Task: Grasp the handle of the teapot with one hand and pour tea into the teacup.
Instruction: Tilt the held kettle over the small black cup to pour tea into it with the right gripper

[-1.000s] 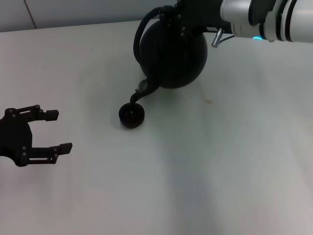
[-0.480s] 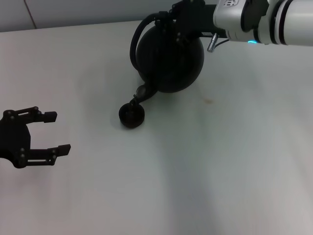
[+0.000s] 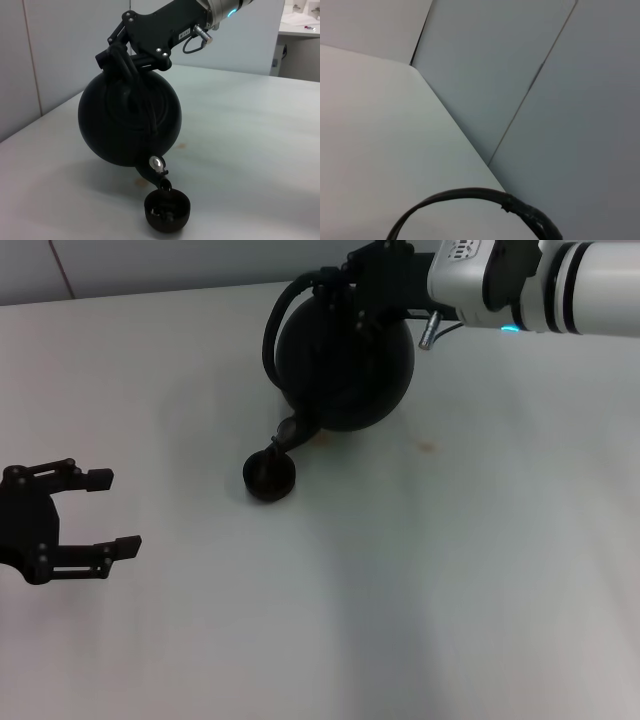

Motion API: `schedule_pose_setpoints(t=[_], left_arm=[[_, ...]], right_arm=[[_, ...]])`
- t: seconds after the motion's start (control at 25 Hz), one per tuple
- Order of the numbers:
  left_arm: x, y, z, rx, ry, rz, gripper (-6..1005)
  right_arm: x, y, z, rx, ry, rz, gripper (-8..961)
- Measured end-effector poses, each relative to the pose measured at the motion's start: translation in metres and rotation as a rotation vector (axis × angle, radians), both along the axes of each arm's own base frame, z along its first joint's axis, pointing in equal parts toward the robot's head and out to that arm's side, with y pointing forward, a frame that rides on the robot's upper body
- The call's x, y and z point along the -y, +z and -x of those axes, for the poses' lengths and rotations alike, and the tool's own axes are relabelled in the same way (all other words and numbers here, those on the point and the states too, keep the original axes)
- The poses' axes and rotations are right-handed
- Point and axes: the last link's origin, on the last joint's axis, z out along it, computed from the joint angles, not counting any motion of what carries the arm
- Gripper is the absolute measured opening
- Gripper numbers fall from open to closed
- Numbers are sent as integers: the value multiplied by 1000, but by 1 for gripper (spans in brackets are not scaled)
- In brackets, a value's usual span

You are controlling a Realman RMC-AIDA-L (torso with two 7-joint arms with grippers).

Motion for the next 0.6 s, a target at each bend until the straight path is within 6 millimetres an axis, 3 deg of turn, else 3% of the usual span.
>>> schedule_pose_setpoints(t=[0.36, 0.6], left_arm=[[0, 0, 0, -1, 0, 0, 860], [0, 0, 0, -1, 0, 0, 860]], right_arm=[[2, 1, -5, -16, -24, -7, 123], [8, 6, -18, -122, -93, -28, 123]])
